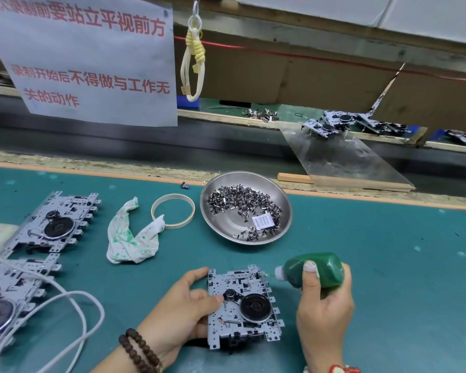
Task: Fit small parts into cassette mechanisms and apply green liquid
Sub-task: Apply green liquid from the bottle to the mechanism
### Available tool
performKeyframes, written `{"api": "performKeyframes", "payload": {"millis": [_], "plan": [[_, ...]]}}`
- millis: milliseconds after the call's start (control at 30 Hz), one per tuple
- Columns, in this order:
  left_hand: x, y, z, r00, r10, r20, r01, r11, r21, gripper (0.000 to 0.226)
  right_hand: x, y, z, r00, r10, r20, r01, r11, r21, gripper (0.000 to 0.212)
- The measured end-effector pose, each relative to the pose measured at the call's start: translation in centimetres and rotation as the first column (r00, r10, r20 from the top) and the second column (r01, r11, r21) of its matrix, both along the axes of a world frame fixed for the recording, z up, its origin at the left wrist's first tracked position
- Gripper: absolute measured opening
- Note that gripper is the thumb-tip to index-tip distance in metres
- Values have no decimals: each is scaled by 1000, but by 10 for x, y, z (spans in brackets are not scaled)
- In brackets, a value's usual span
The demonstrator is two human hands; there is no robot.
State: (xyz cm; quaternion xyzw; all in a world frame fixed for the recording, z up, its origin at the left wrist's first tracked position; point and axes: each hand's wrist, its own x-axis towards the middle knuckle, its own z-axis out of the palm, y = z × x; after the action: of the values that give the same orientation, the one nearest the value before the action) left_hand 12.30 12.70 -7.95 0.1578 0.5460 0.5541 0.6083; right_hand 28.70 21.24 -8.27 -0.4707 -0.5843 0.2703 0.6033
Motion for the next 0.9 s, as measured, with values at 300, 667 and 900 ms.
{"api": "performKeyframes", "payload": {"millis": [300, 667, 900], "plan": [[0, -1, 2, 1000, -2, 4, 2, 1000, 4, 57, -2, -1, -1, 999, 21, 24, -22, 999, 30, 27], [1, 0, 2, 1000, -1, 1, 1, 1000, 4, 55, 1, -2, -3, 1000, -9, 12, 9, 1000, 15, 29], [0, -1, 1, 1000, 4, 4, -4, 1000, 3, 55, -1, -2, -1, 1000, 12, 3, -12, 1000, 28, 27]]}}
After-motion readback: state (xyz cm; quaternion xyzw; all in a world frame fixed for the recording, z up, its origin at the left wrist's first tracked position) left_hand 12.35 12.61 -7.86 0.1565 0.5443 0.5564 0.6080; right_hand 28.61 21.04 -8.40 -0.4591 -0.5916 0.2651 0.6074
